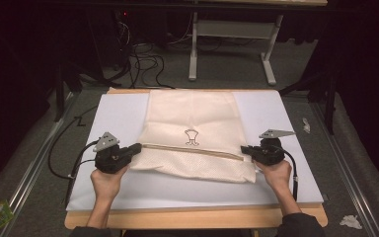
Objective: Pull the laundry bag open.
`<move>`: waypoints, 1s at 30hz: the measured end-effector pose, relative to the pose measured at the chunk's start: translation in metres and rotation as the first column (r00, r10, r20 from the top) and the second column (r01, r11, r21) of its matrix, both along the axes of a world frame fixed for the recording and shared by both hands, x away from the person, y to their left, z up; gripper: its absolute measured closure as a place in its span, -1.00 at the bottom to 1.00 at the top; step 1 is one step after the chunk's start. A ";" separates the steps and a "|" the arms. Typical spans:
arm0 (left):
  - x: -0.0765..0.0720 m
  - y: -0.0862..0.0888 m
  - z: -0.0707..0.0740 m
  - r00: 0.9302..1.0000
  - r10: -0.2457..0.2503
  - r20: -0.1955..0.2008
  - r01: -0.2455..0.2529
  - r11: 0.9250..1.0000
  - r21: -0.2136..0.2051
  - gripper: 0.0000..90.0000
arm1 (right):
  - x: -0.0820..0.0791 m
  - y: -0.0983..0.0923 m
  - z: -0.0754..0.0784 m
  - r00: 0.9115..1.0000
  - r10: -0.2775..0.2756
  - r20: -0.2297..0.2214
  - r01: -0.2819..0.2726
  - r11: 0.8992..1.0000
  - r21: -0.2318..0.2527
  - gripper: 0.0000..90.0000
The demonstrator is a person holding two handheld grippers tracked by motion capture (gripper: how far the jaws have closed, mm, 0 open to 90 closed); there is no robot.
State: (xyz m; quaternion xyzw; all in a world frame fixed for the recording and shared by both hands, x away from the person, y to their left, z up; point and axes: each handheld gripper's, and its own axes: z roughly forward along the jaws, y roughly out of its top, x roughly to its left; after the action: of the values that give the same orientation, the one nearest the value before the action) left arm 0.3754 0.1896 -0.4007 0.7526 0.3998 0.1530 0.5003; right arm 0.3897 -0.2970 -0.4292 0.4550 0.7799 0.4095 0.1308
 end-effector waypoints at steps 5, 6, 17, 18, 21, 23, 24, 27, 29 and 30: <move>-0.001 0.005 0.000 1.000 0.010 -0.004 -0.010 1.000 0.000 0.94 | 0.000 -0.003 0.000 1.000 -0.008 -0.002 0.008 1.000 0.006 0.96; -0.001 0.006 0.000 1.000 0.011 -0.004 -0.011 1.000 0.003 0.94 | -0.001 -0.003 0.000 1.000 -0.009 -0.002 0.009 1.000 0.006 0.96; -0.001 0.011 -0.001 1.000 0.017 -0.008 -0.017 1.000 -0.005 0.94 | -0.002 -0.006 0.000 1.000 -0.013 0.004 0.013 1.000 0.009 0.96; -0.002 0.011 -0.001 1.000 0.015 -0.006 -0.015 1.000 -0.002 0.94 | -0.002 -0.007 0.000 1.000 -0.016 0.001 0.016 1.000 0.015 0.96; -0.002 0.012 -0.001 1.000 0.018 -0.001 -0.018 1.000 0.000 0.94 | -0.002 -0.008 0.000 1.000 -0.021 0.000 0.021 1.000 0.004 0.96; -0.002 0.012 -0.001 1.000 0.014 0.000 -0.014 1.000 0.003 0.94 | -0.003 -0.010 0.000 1.000 -0.029 0.000 0.029 1.000 0.004 0.96; -0.003 0.012 -0.001 1.000 0.014 0.001 -0.014 1.000 0.006 0.94 | -0.003 -0.011 0.001 1.000 -0.029 0.000 0.029 1.000 0.005 0.96; -0.003 0.010 -0.002 1.000 0.013 0.001 -0.013 1.000 0.010 0.95 | -0.004 -0.014 0.003 0.999 -0.034 0.009 0.034 0.999 0.000 0.96; -0.003 0.010 -0.002 1.000 0.009 0.001 -0.009 1.000 0.011 0.95 | -0.004 -0.015 0.005 0.999 -0.038 0.010 0.038 0.999 0.002 0.96; -0.003 0.010 -0.002 1.000 0.014 0.004 -0.014 1.000 0.011 0.95 | -0.004 -0.016 0.005 0.999 -0.037 0.012 0.037 0.999 0.000 0.96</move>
State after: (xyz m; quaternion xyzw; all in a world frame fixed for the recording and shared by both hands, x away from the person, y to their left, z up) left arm 0.3725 0.1999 -0.4028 0.7523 0.4032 0.1599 0.4959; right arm 0.3857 -0.3133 -0.4241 0.4669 0.7705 0.4097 0.1430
